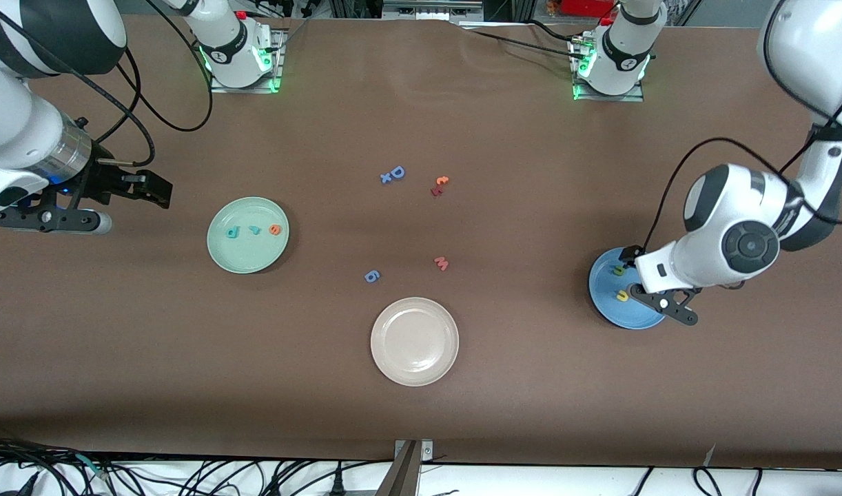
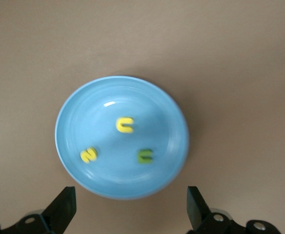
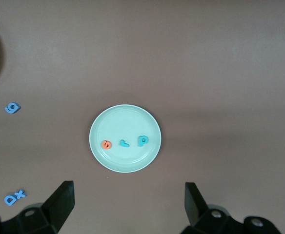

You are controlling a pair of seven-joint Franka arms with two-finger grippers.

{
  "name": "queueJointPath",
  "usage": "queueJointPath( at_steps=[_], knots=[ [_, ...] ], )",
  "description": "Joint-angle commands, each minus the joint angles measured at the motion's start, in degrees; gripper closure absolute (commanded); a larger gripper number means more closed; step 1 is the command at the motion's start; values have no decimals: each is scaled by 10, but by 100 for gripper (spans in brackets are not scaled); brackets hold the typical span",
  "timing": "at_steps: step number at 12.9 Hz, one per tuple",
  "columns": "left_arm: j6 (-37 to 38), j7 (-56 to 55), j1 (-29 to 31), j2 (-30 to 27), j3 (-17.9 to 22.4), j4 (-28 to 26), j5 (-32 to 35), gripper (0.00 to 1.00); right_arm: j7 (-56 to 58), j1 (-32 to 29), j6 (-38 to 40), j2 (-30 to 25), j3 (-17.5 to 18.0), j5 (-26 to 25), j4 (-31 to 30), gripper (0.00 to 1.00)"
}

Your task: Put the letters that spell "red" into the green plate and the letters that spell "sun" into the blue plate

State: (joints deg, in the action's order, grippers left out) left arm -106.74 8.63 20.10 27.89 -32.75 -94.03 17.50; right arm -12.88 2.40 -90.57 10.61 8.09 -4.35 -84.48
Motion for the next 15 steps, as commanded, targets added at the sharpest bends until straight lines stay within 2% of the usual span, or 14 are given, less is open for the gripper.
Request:
queueJointPath(
  at_steps=[1,4,7,8,10,11,13,15],
  knots=[
    [104,-18,4,-45,-17,62,-58,0,-11,-36,-7,-15,40,-4,-15,0],
    [194,-19,4,-79,-21,145,-72,0,-9,-34,-5,-12,40,-7,-13,0],
    [202,-23,0,-149,-12,142,-84,0,-10,-35,-5,-11,40,0,-10,0],
    [202,-37,-22,-170,16,139,-85,0,-8,-37,-7,-10,40,1,-9,0],
    [202,-46,-117,-200,139,128,-104,0,-10,-37,-7,-7,39,16,-9,0],
    [202,-47,-155,-204,187,124,-123,0,-9,-36,-6,-7,39,17,-9,0],
    [196,-48,-197,-222,243,95,-133,0,-9,-37,-5,-7,38,20,-9,0],
    [173,-48,-220,-252,292,51,-179,0,-20,-37,-4,-8,36,21,-9,0]
  ],
)
